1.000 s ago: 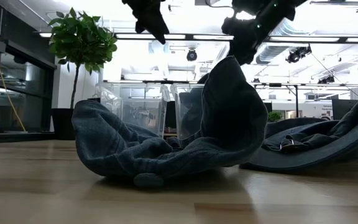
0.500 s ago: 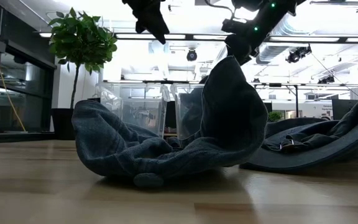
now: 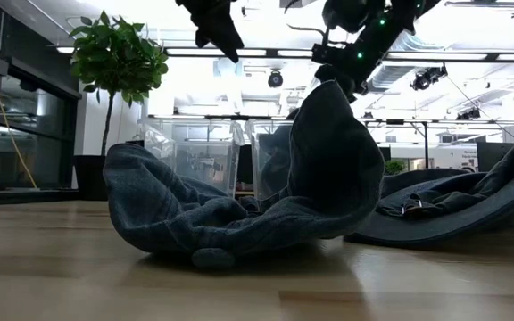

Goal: Pick & Place hat
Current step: Put the gray cap into the right transparent bin

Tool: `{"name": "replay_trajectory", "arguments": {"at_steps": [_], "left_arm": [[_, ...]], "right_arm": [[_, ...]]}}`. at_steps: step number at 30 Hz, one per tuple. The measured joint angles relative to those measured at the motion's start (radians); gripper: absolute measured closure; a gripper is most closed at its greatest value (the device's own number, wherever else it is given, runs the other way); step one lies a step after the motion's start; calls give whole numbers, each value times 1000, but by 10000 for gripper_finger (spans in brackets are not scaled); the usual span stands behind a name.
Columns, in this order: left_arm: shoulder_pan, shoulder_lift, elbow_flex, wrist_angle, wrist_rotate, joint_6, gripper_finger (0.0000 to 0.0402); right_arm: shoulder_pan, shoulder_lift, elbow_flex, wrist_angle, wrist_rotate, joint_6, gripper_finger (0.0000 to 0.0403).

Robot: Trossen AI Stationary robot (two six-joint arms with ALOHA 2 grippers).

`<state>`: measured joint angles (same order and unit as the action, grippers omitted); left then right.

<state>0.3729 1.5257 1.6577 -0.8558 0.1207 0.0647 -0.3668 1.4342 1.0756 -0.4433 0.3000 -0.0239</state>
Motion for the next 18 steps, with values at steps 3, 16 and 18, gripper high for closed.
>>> {"name": "replay_trajectory", "arguments": {"at_steps": [3,16,18], "left_arm": [[0,0,0,0,0,0,402],[0,0,0,-8,1,1,402],[0,0,0,-8,1,1,402]], "right_arm": [[0,-4,0,10,23,15,313],[-44,-40,98,-25,-28,-46,394],[-65,-40,137,-89,-23,-45,391]]}}
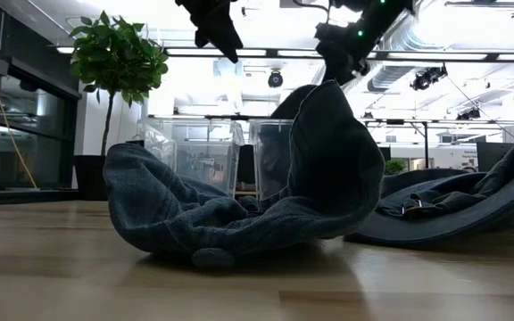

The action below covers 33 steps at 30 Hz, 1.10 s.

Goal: Pick & Place hat
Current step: Put the gray cap into the right transparent bin

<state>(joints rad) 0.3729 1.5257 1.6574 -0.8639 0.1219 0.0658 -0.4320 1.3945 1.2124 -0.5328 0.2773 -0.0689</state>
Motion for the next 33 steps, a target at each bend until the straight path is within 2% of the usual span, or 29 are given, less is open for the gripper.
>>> {"name": "replay_trajectory", "arguments": {"at_steps": [7,14,26,33], "left_arm": [[0,0,0,0,1,-2,402],[0,0,0,0,2,-2,402],[0,0,0,-6,2,-21,402],[0,0,0,-32,2,-22,402]], "right_arm": [[-111,7,163,-180,-171,33,394],[-196,104,291,-334,-277,33,395],[-209,370,511,-410,-354,24,395],[-209,477,536,-434,-362,18,395]]}}
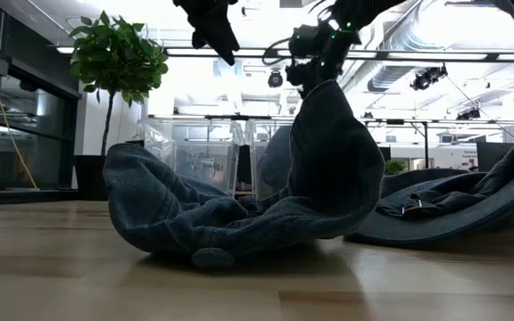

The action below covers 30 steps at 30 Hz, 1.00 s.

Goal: Pick & Place hat
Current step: Put the gray cap into the right transparent bin, then put the top blue cap into the left transparent bin

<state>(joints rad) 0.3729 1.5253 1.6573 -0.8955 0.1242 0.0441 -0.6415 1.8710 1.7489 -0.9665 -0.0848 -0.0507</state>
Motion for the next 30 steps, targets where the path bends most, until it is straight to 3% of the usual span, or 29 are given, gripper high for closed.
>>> {"name": "replay_trajectory", "arguments": {"at_steps": [12,22,30], "left_arm": [[0,0,0,6,0,-1,402],[0,0,0,2,0,-3,402],[0,0,0,2,-1,-3,402]], "right_arm": [[0,38,-12,26,3,-8,375],[0,13,-11,20,47,-32,276],[1,-39,-9,18,-22,-32,199]]}}
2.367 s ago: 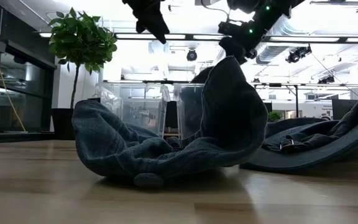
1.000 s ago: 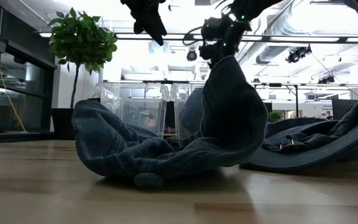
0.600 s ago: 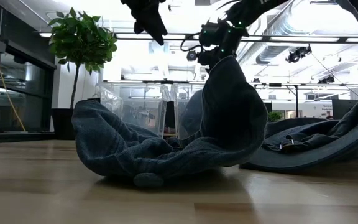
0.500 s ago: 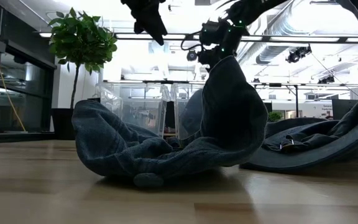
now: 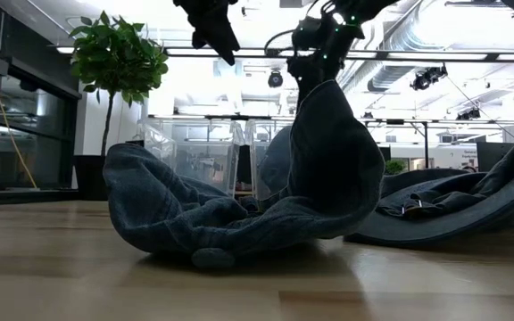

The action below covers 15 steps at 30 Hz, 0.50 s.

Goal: Pick & Place hat
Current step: Put the top blue cap into the left transparent bin

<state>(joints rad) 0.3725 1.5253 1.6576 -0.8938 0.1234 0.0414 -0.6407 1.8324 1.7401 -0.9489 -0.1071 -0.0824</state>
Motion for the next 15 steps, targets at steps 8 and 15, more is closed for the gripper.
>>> {"name": "replay_trajectory", "arguments": {"at_steps": [8,15], "left_arm": [[0,0,0,0,0,0,402],[0,0,-1,-22,0,-12,402]], "right_arm": [[0,-114,0,-44,-20,3,183],[31,-278,-3,-157,-15,-25,183]]}}
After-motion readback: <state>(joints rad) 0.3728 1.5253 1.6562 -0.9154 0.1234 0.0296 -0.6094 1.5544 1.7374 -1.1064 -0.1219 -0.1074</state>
